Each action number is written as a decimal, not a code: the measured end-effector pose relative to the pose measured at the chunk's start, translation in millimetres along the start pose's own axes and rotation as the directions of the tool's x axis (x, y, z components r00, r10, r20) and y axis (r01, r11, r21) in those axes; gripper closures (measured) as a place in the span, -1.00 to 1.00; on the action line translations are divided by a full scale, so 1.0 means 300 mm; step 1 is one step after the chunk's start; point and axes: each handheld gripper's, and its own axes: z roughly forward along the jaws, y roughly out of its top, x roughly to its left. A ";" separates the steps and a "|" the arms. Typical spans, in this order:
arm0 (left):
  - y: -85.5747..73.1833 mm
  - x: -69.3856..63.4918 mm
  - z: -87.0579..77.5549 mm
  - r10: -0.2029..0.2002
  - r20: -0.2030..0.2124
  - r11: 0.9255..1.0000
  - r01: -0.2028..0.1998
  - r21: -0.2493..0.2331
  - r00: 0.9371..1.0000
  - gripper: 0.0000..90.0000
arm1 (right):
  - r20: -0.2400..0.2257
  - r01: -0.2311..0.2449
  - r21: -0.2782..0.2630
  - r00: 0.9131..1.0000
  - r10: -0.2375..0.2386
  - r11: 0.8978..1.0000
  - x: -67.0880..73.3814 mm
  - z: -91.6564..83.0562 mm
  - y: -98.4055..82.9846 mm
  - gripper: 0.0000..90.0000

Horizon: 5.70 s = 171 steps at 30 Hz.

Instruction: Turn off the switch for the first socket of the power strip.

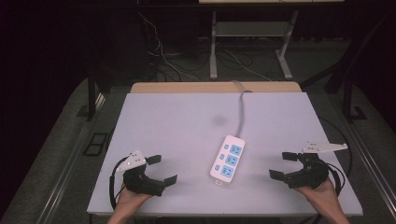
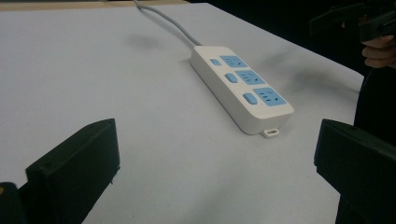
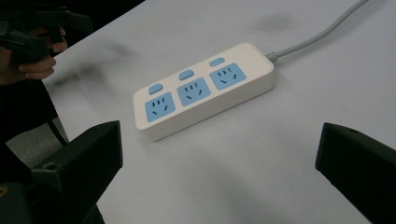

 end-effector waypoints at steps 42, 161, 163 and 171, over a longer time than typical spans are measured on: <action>-0.003 0.002 0.003 0.001 -0.004 1.000 -0.001 0.008 1.000 -1.00 | -0.034 0.139 0.158 0.990 -0.136 0.978 0.028 0.140 0.263 -0.99; -0.009 0.000 0.018 0.030 0.006 0.998 -0.030 0.050 1.000 -1.00 | -0.122 0.221 0.437 0.975 -0.186 0.872 -0.036 0.593 0.330 1.00; -0.009 0.001 0.018 0.032 0.006 0.998 -0.032 0.051 0.999 -1.00 | -0.129 0.221 0.438 0.975 -0.182 0.871 -0.039 0.593 0.332 1.00; -0.009 0.006 0.018 0.026 0.005 0.998 -0.026 0.051 1.000 -1.00 | -0.149 0.218 0.441 0.974 -0.169 0.871 -0.050 0.595 0.336 1.00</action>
